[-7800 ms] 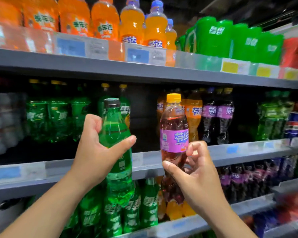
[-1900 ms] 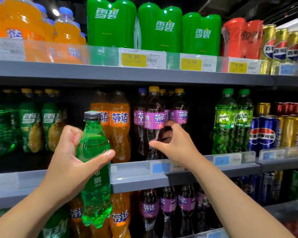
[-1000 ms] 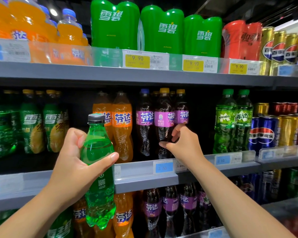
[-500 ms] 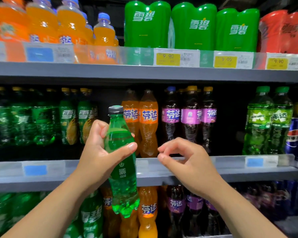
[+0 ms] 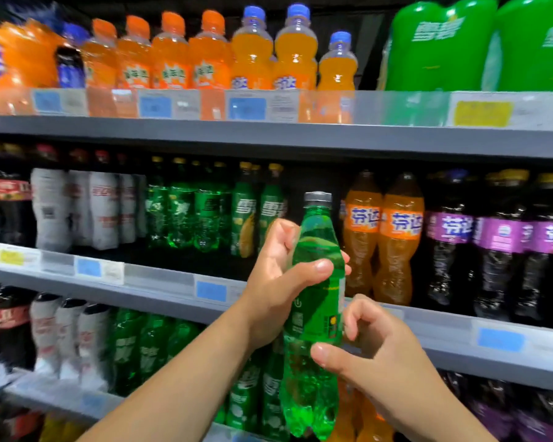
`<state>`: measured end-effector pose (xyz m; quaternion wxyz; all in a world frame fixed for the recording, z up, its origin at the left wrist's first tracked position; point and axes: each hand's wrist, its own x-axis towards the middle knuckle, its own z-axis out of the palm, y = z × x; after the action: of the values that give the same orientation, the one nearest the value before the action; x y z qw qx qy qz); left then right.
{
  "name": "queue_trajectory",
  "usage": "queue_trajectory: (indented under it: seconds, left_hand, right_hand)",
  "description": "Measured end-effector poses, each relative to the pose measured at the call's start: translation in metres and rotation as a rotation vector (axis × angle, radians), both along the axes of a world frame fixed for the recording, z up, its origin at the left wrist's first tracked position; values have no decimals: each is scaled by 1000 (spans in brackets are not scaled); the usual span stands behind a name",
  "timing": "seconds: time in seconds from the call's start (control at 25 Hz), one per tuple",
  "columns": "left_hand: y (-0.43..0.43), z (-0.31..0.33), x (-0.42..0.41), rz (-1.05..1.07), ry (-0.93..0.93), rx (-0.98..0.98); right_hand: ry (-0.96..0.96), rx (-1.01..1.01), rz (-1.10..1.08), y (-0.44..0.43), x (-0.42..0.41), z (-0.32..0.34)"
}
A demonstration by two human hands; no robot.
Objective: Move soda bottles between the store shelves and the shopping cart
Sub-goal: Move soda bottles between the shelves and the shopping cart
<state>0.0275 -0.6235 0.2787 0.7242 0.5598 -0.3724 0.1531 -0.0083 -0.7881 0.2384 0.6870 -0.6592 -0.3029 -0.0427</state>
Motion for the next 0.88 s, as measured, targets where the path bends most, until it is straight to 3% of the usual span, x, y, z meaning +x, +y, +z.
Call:
queue_trajectory:
  seconds: [0.12, 0.28, 0.4, 0.56, 0.88]
  left_hand:
    - [41, 7, 5, 103, -110, 117]
    - [135, 5, 18, 326, -110, 298]
    - [209, 3, 34, 566, -74, 506]
    - [287, 2, 62, 685, -99, 670]
    - [363, 2, 116, 774, -80, 576]
  right_hand:
    - [-112, 77, -140, 36, 1, 6]
    - [-291, 141, -384, 89, 17, 24]
    - [-372, 221, -380, 138, 35, 38]
    - [-401, 150, -391, 211, 59, 49]
    - [-268, -9, -500, 289, 107, 59]
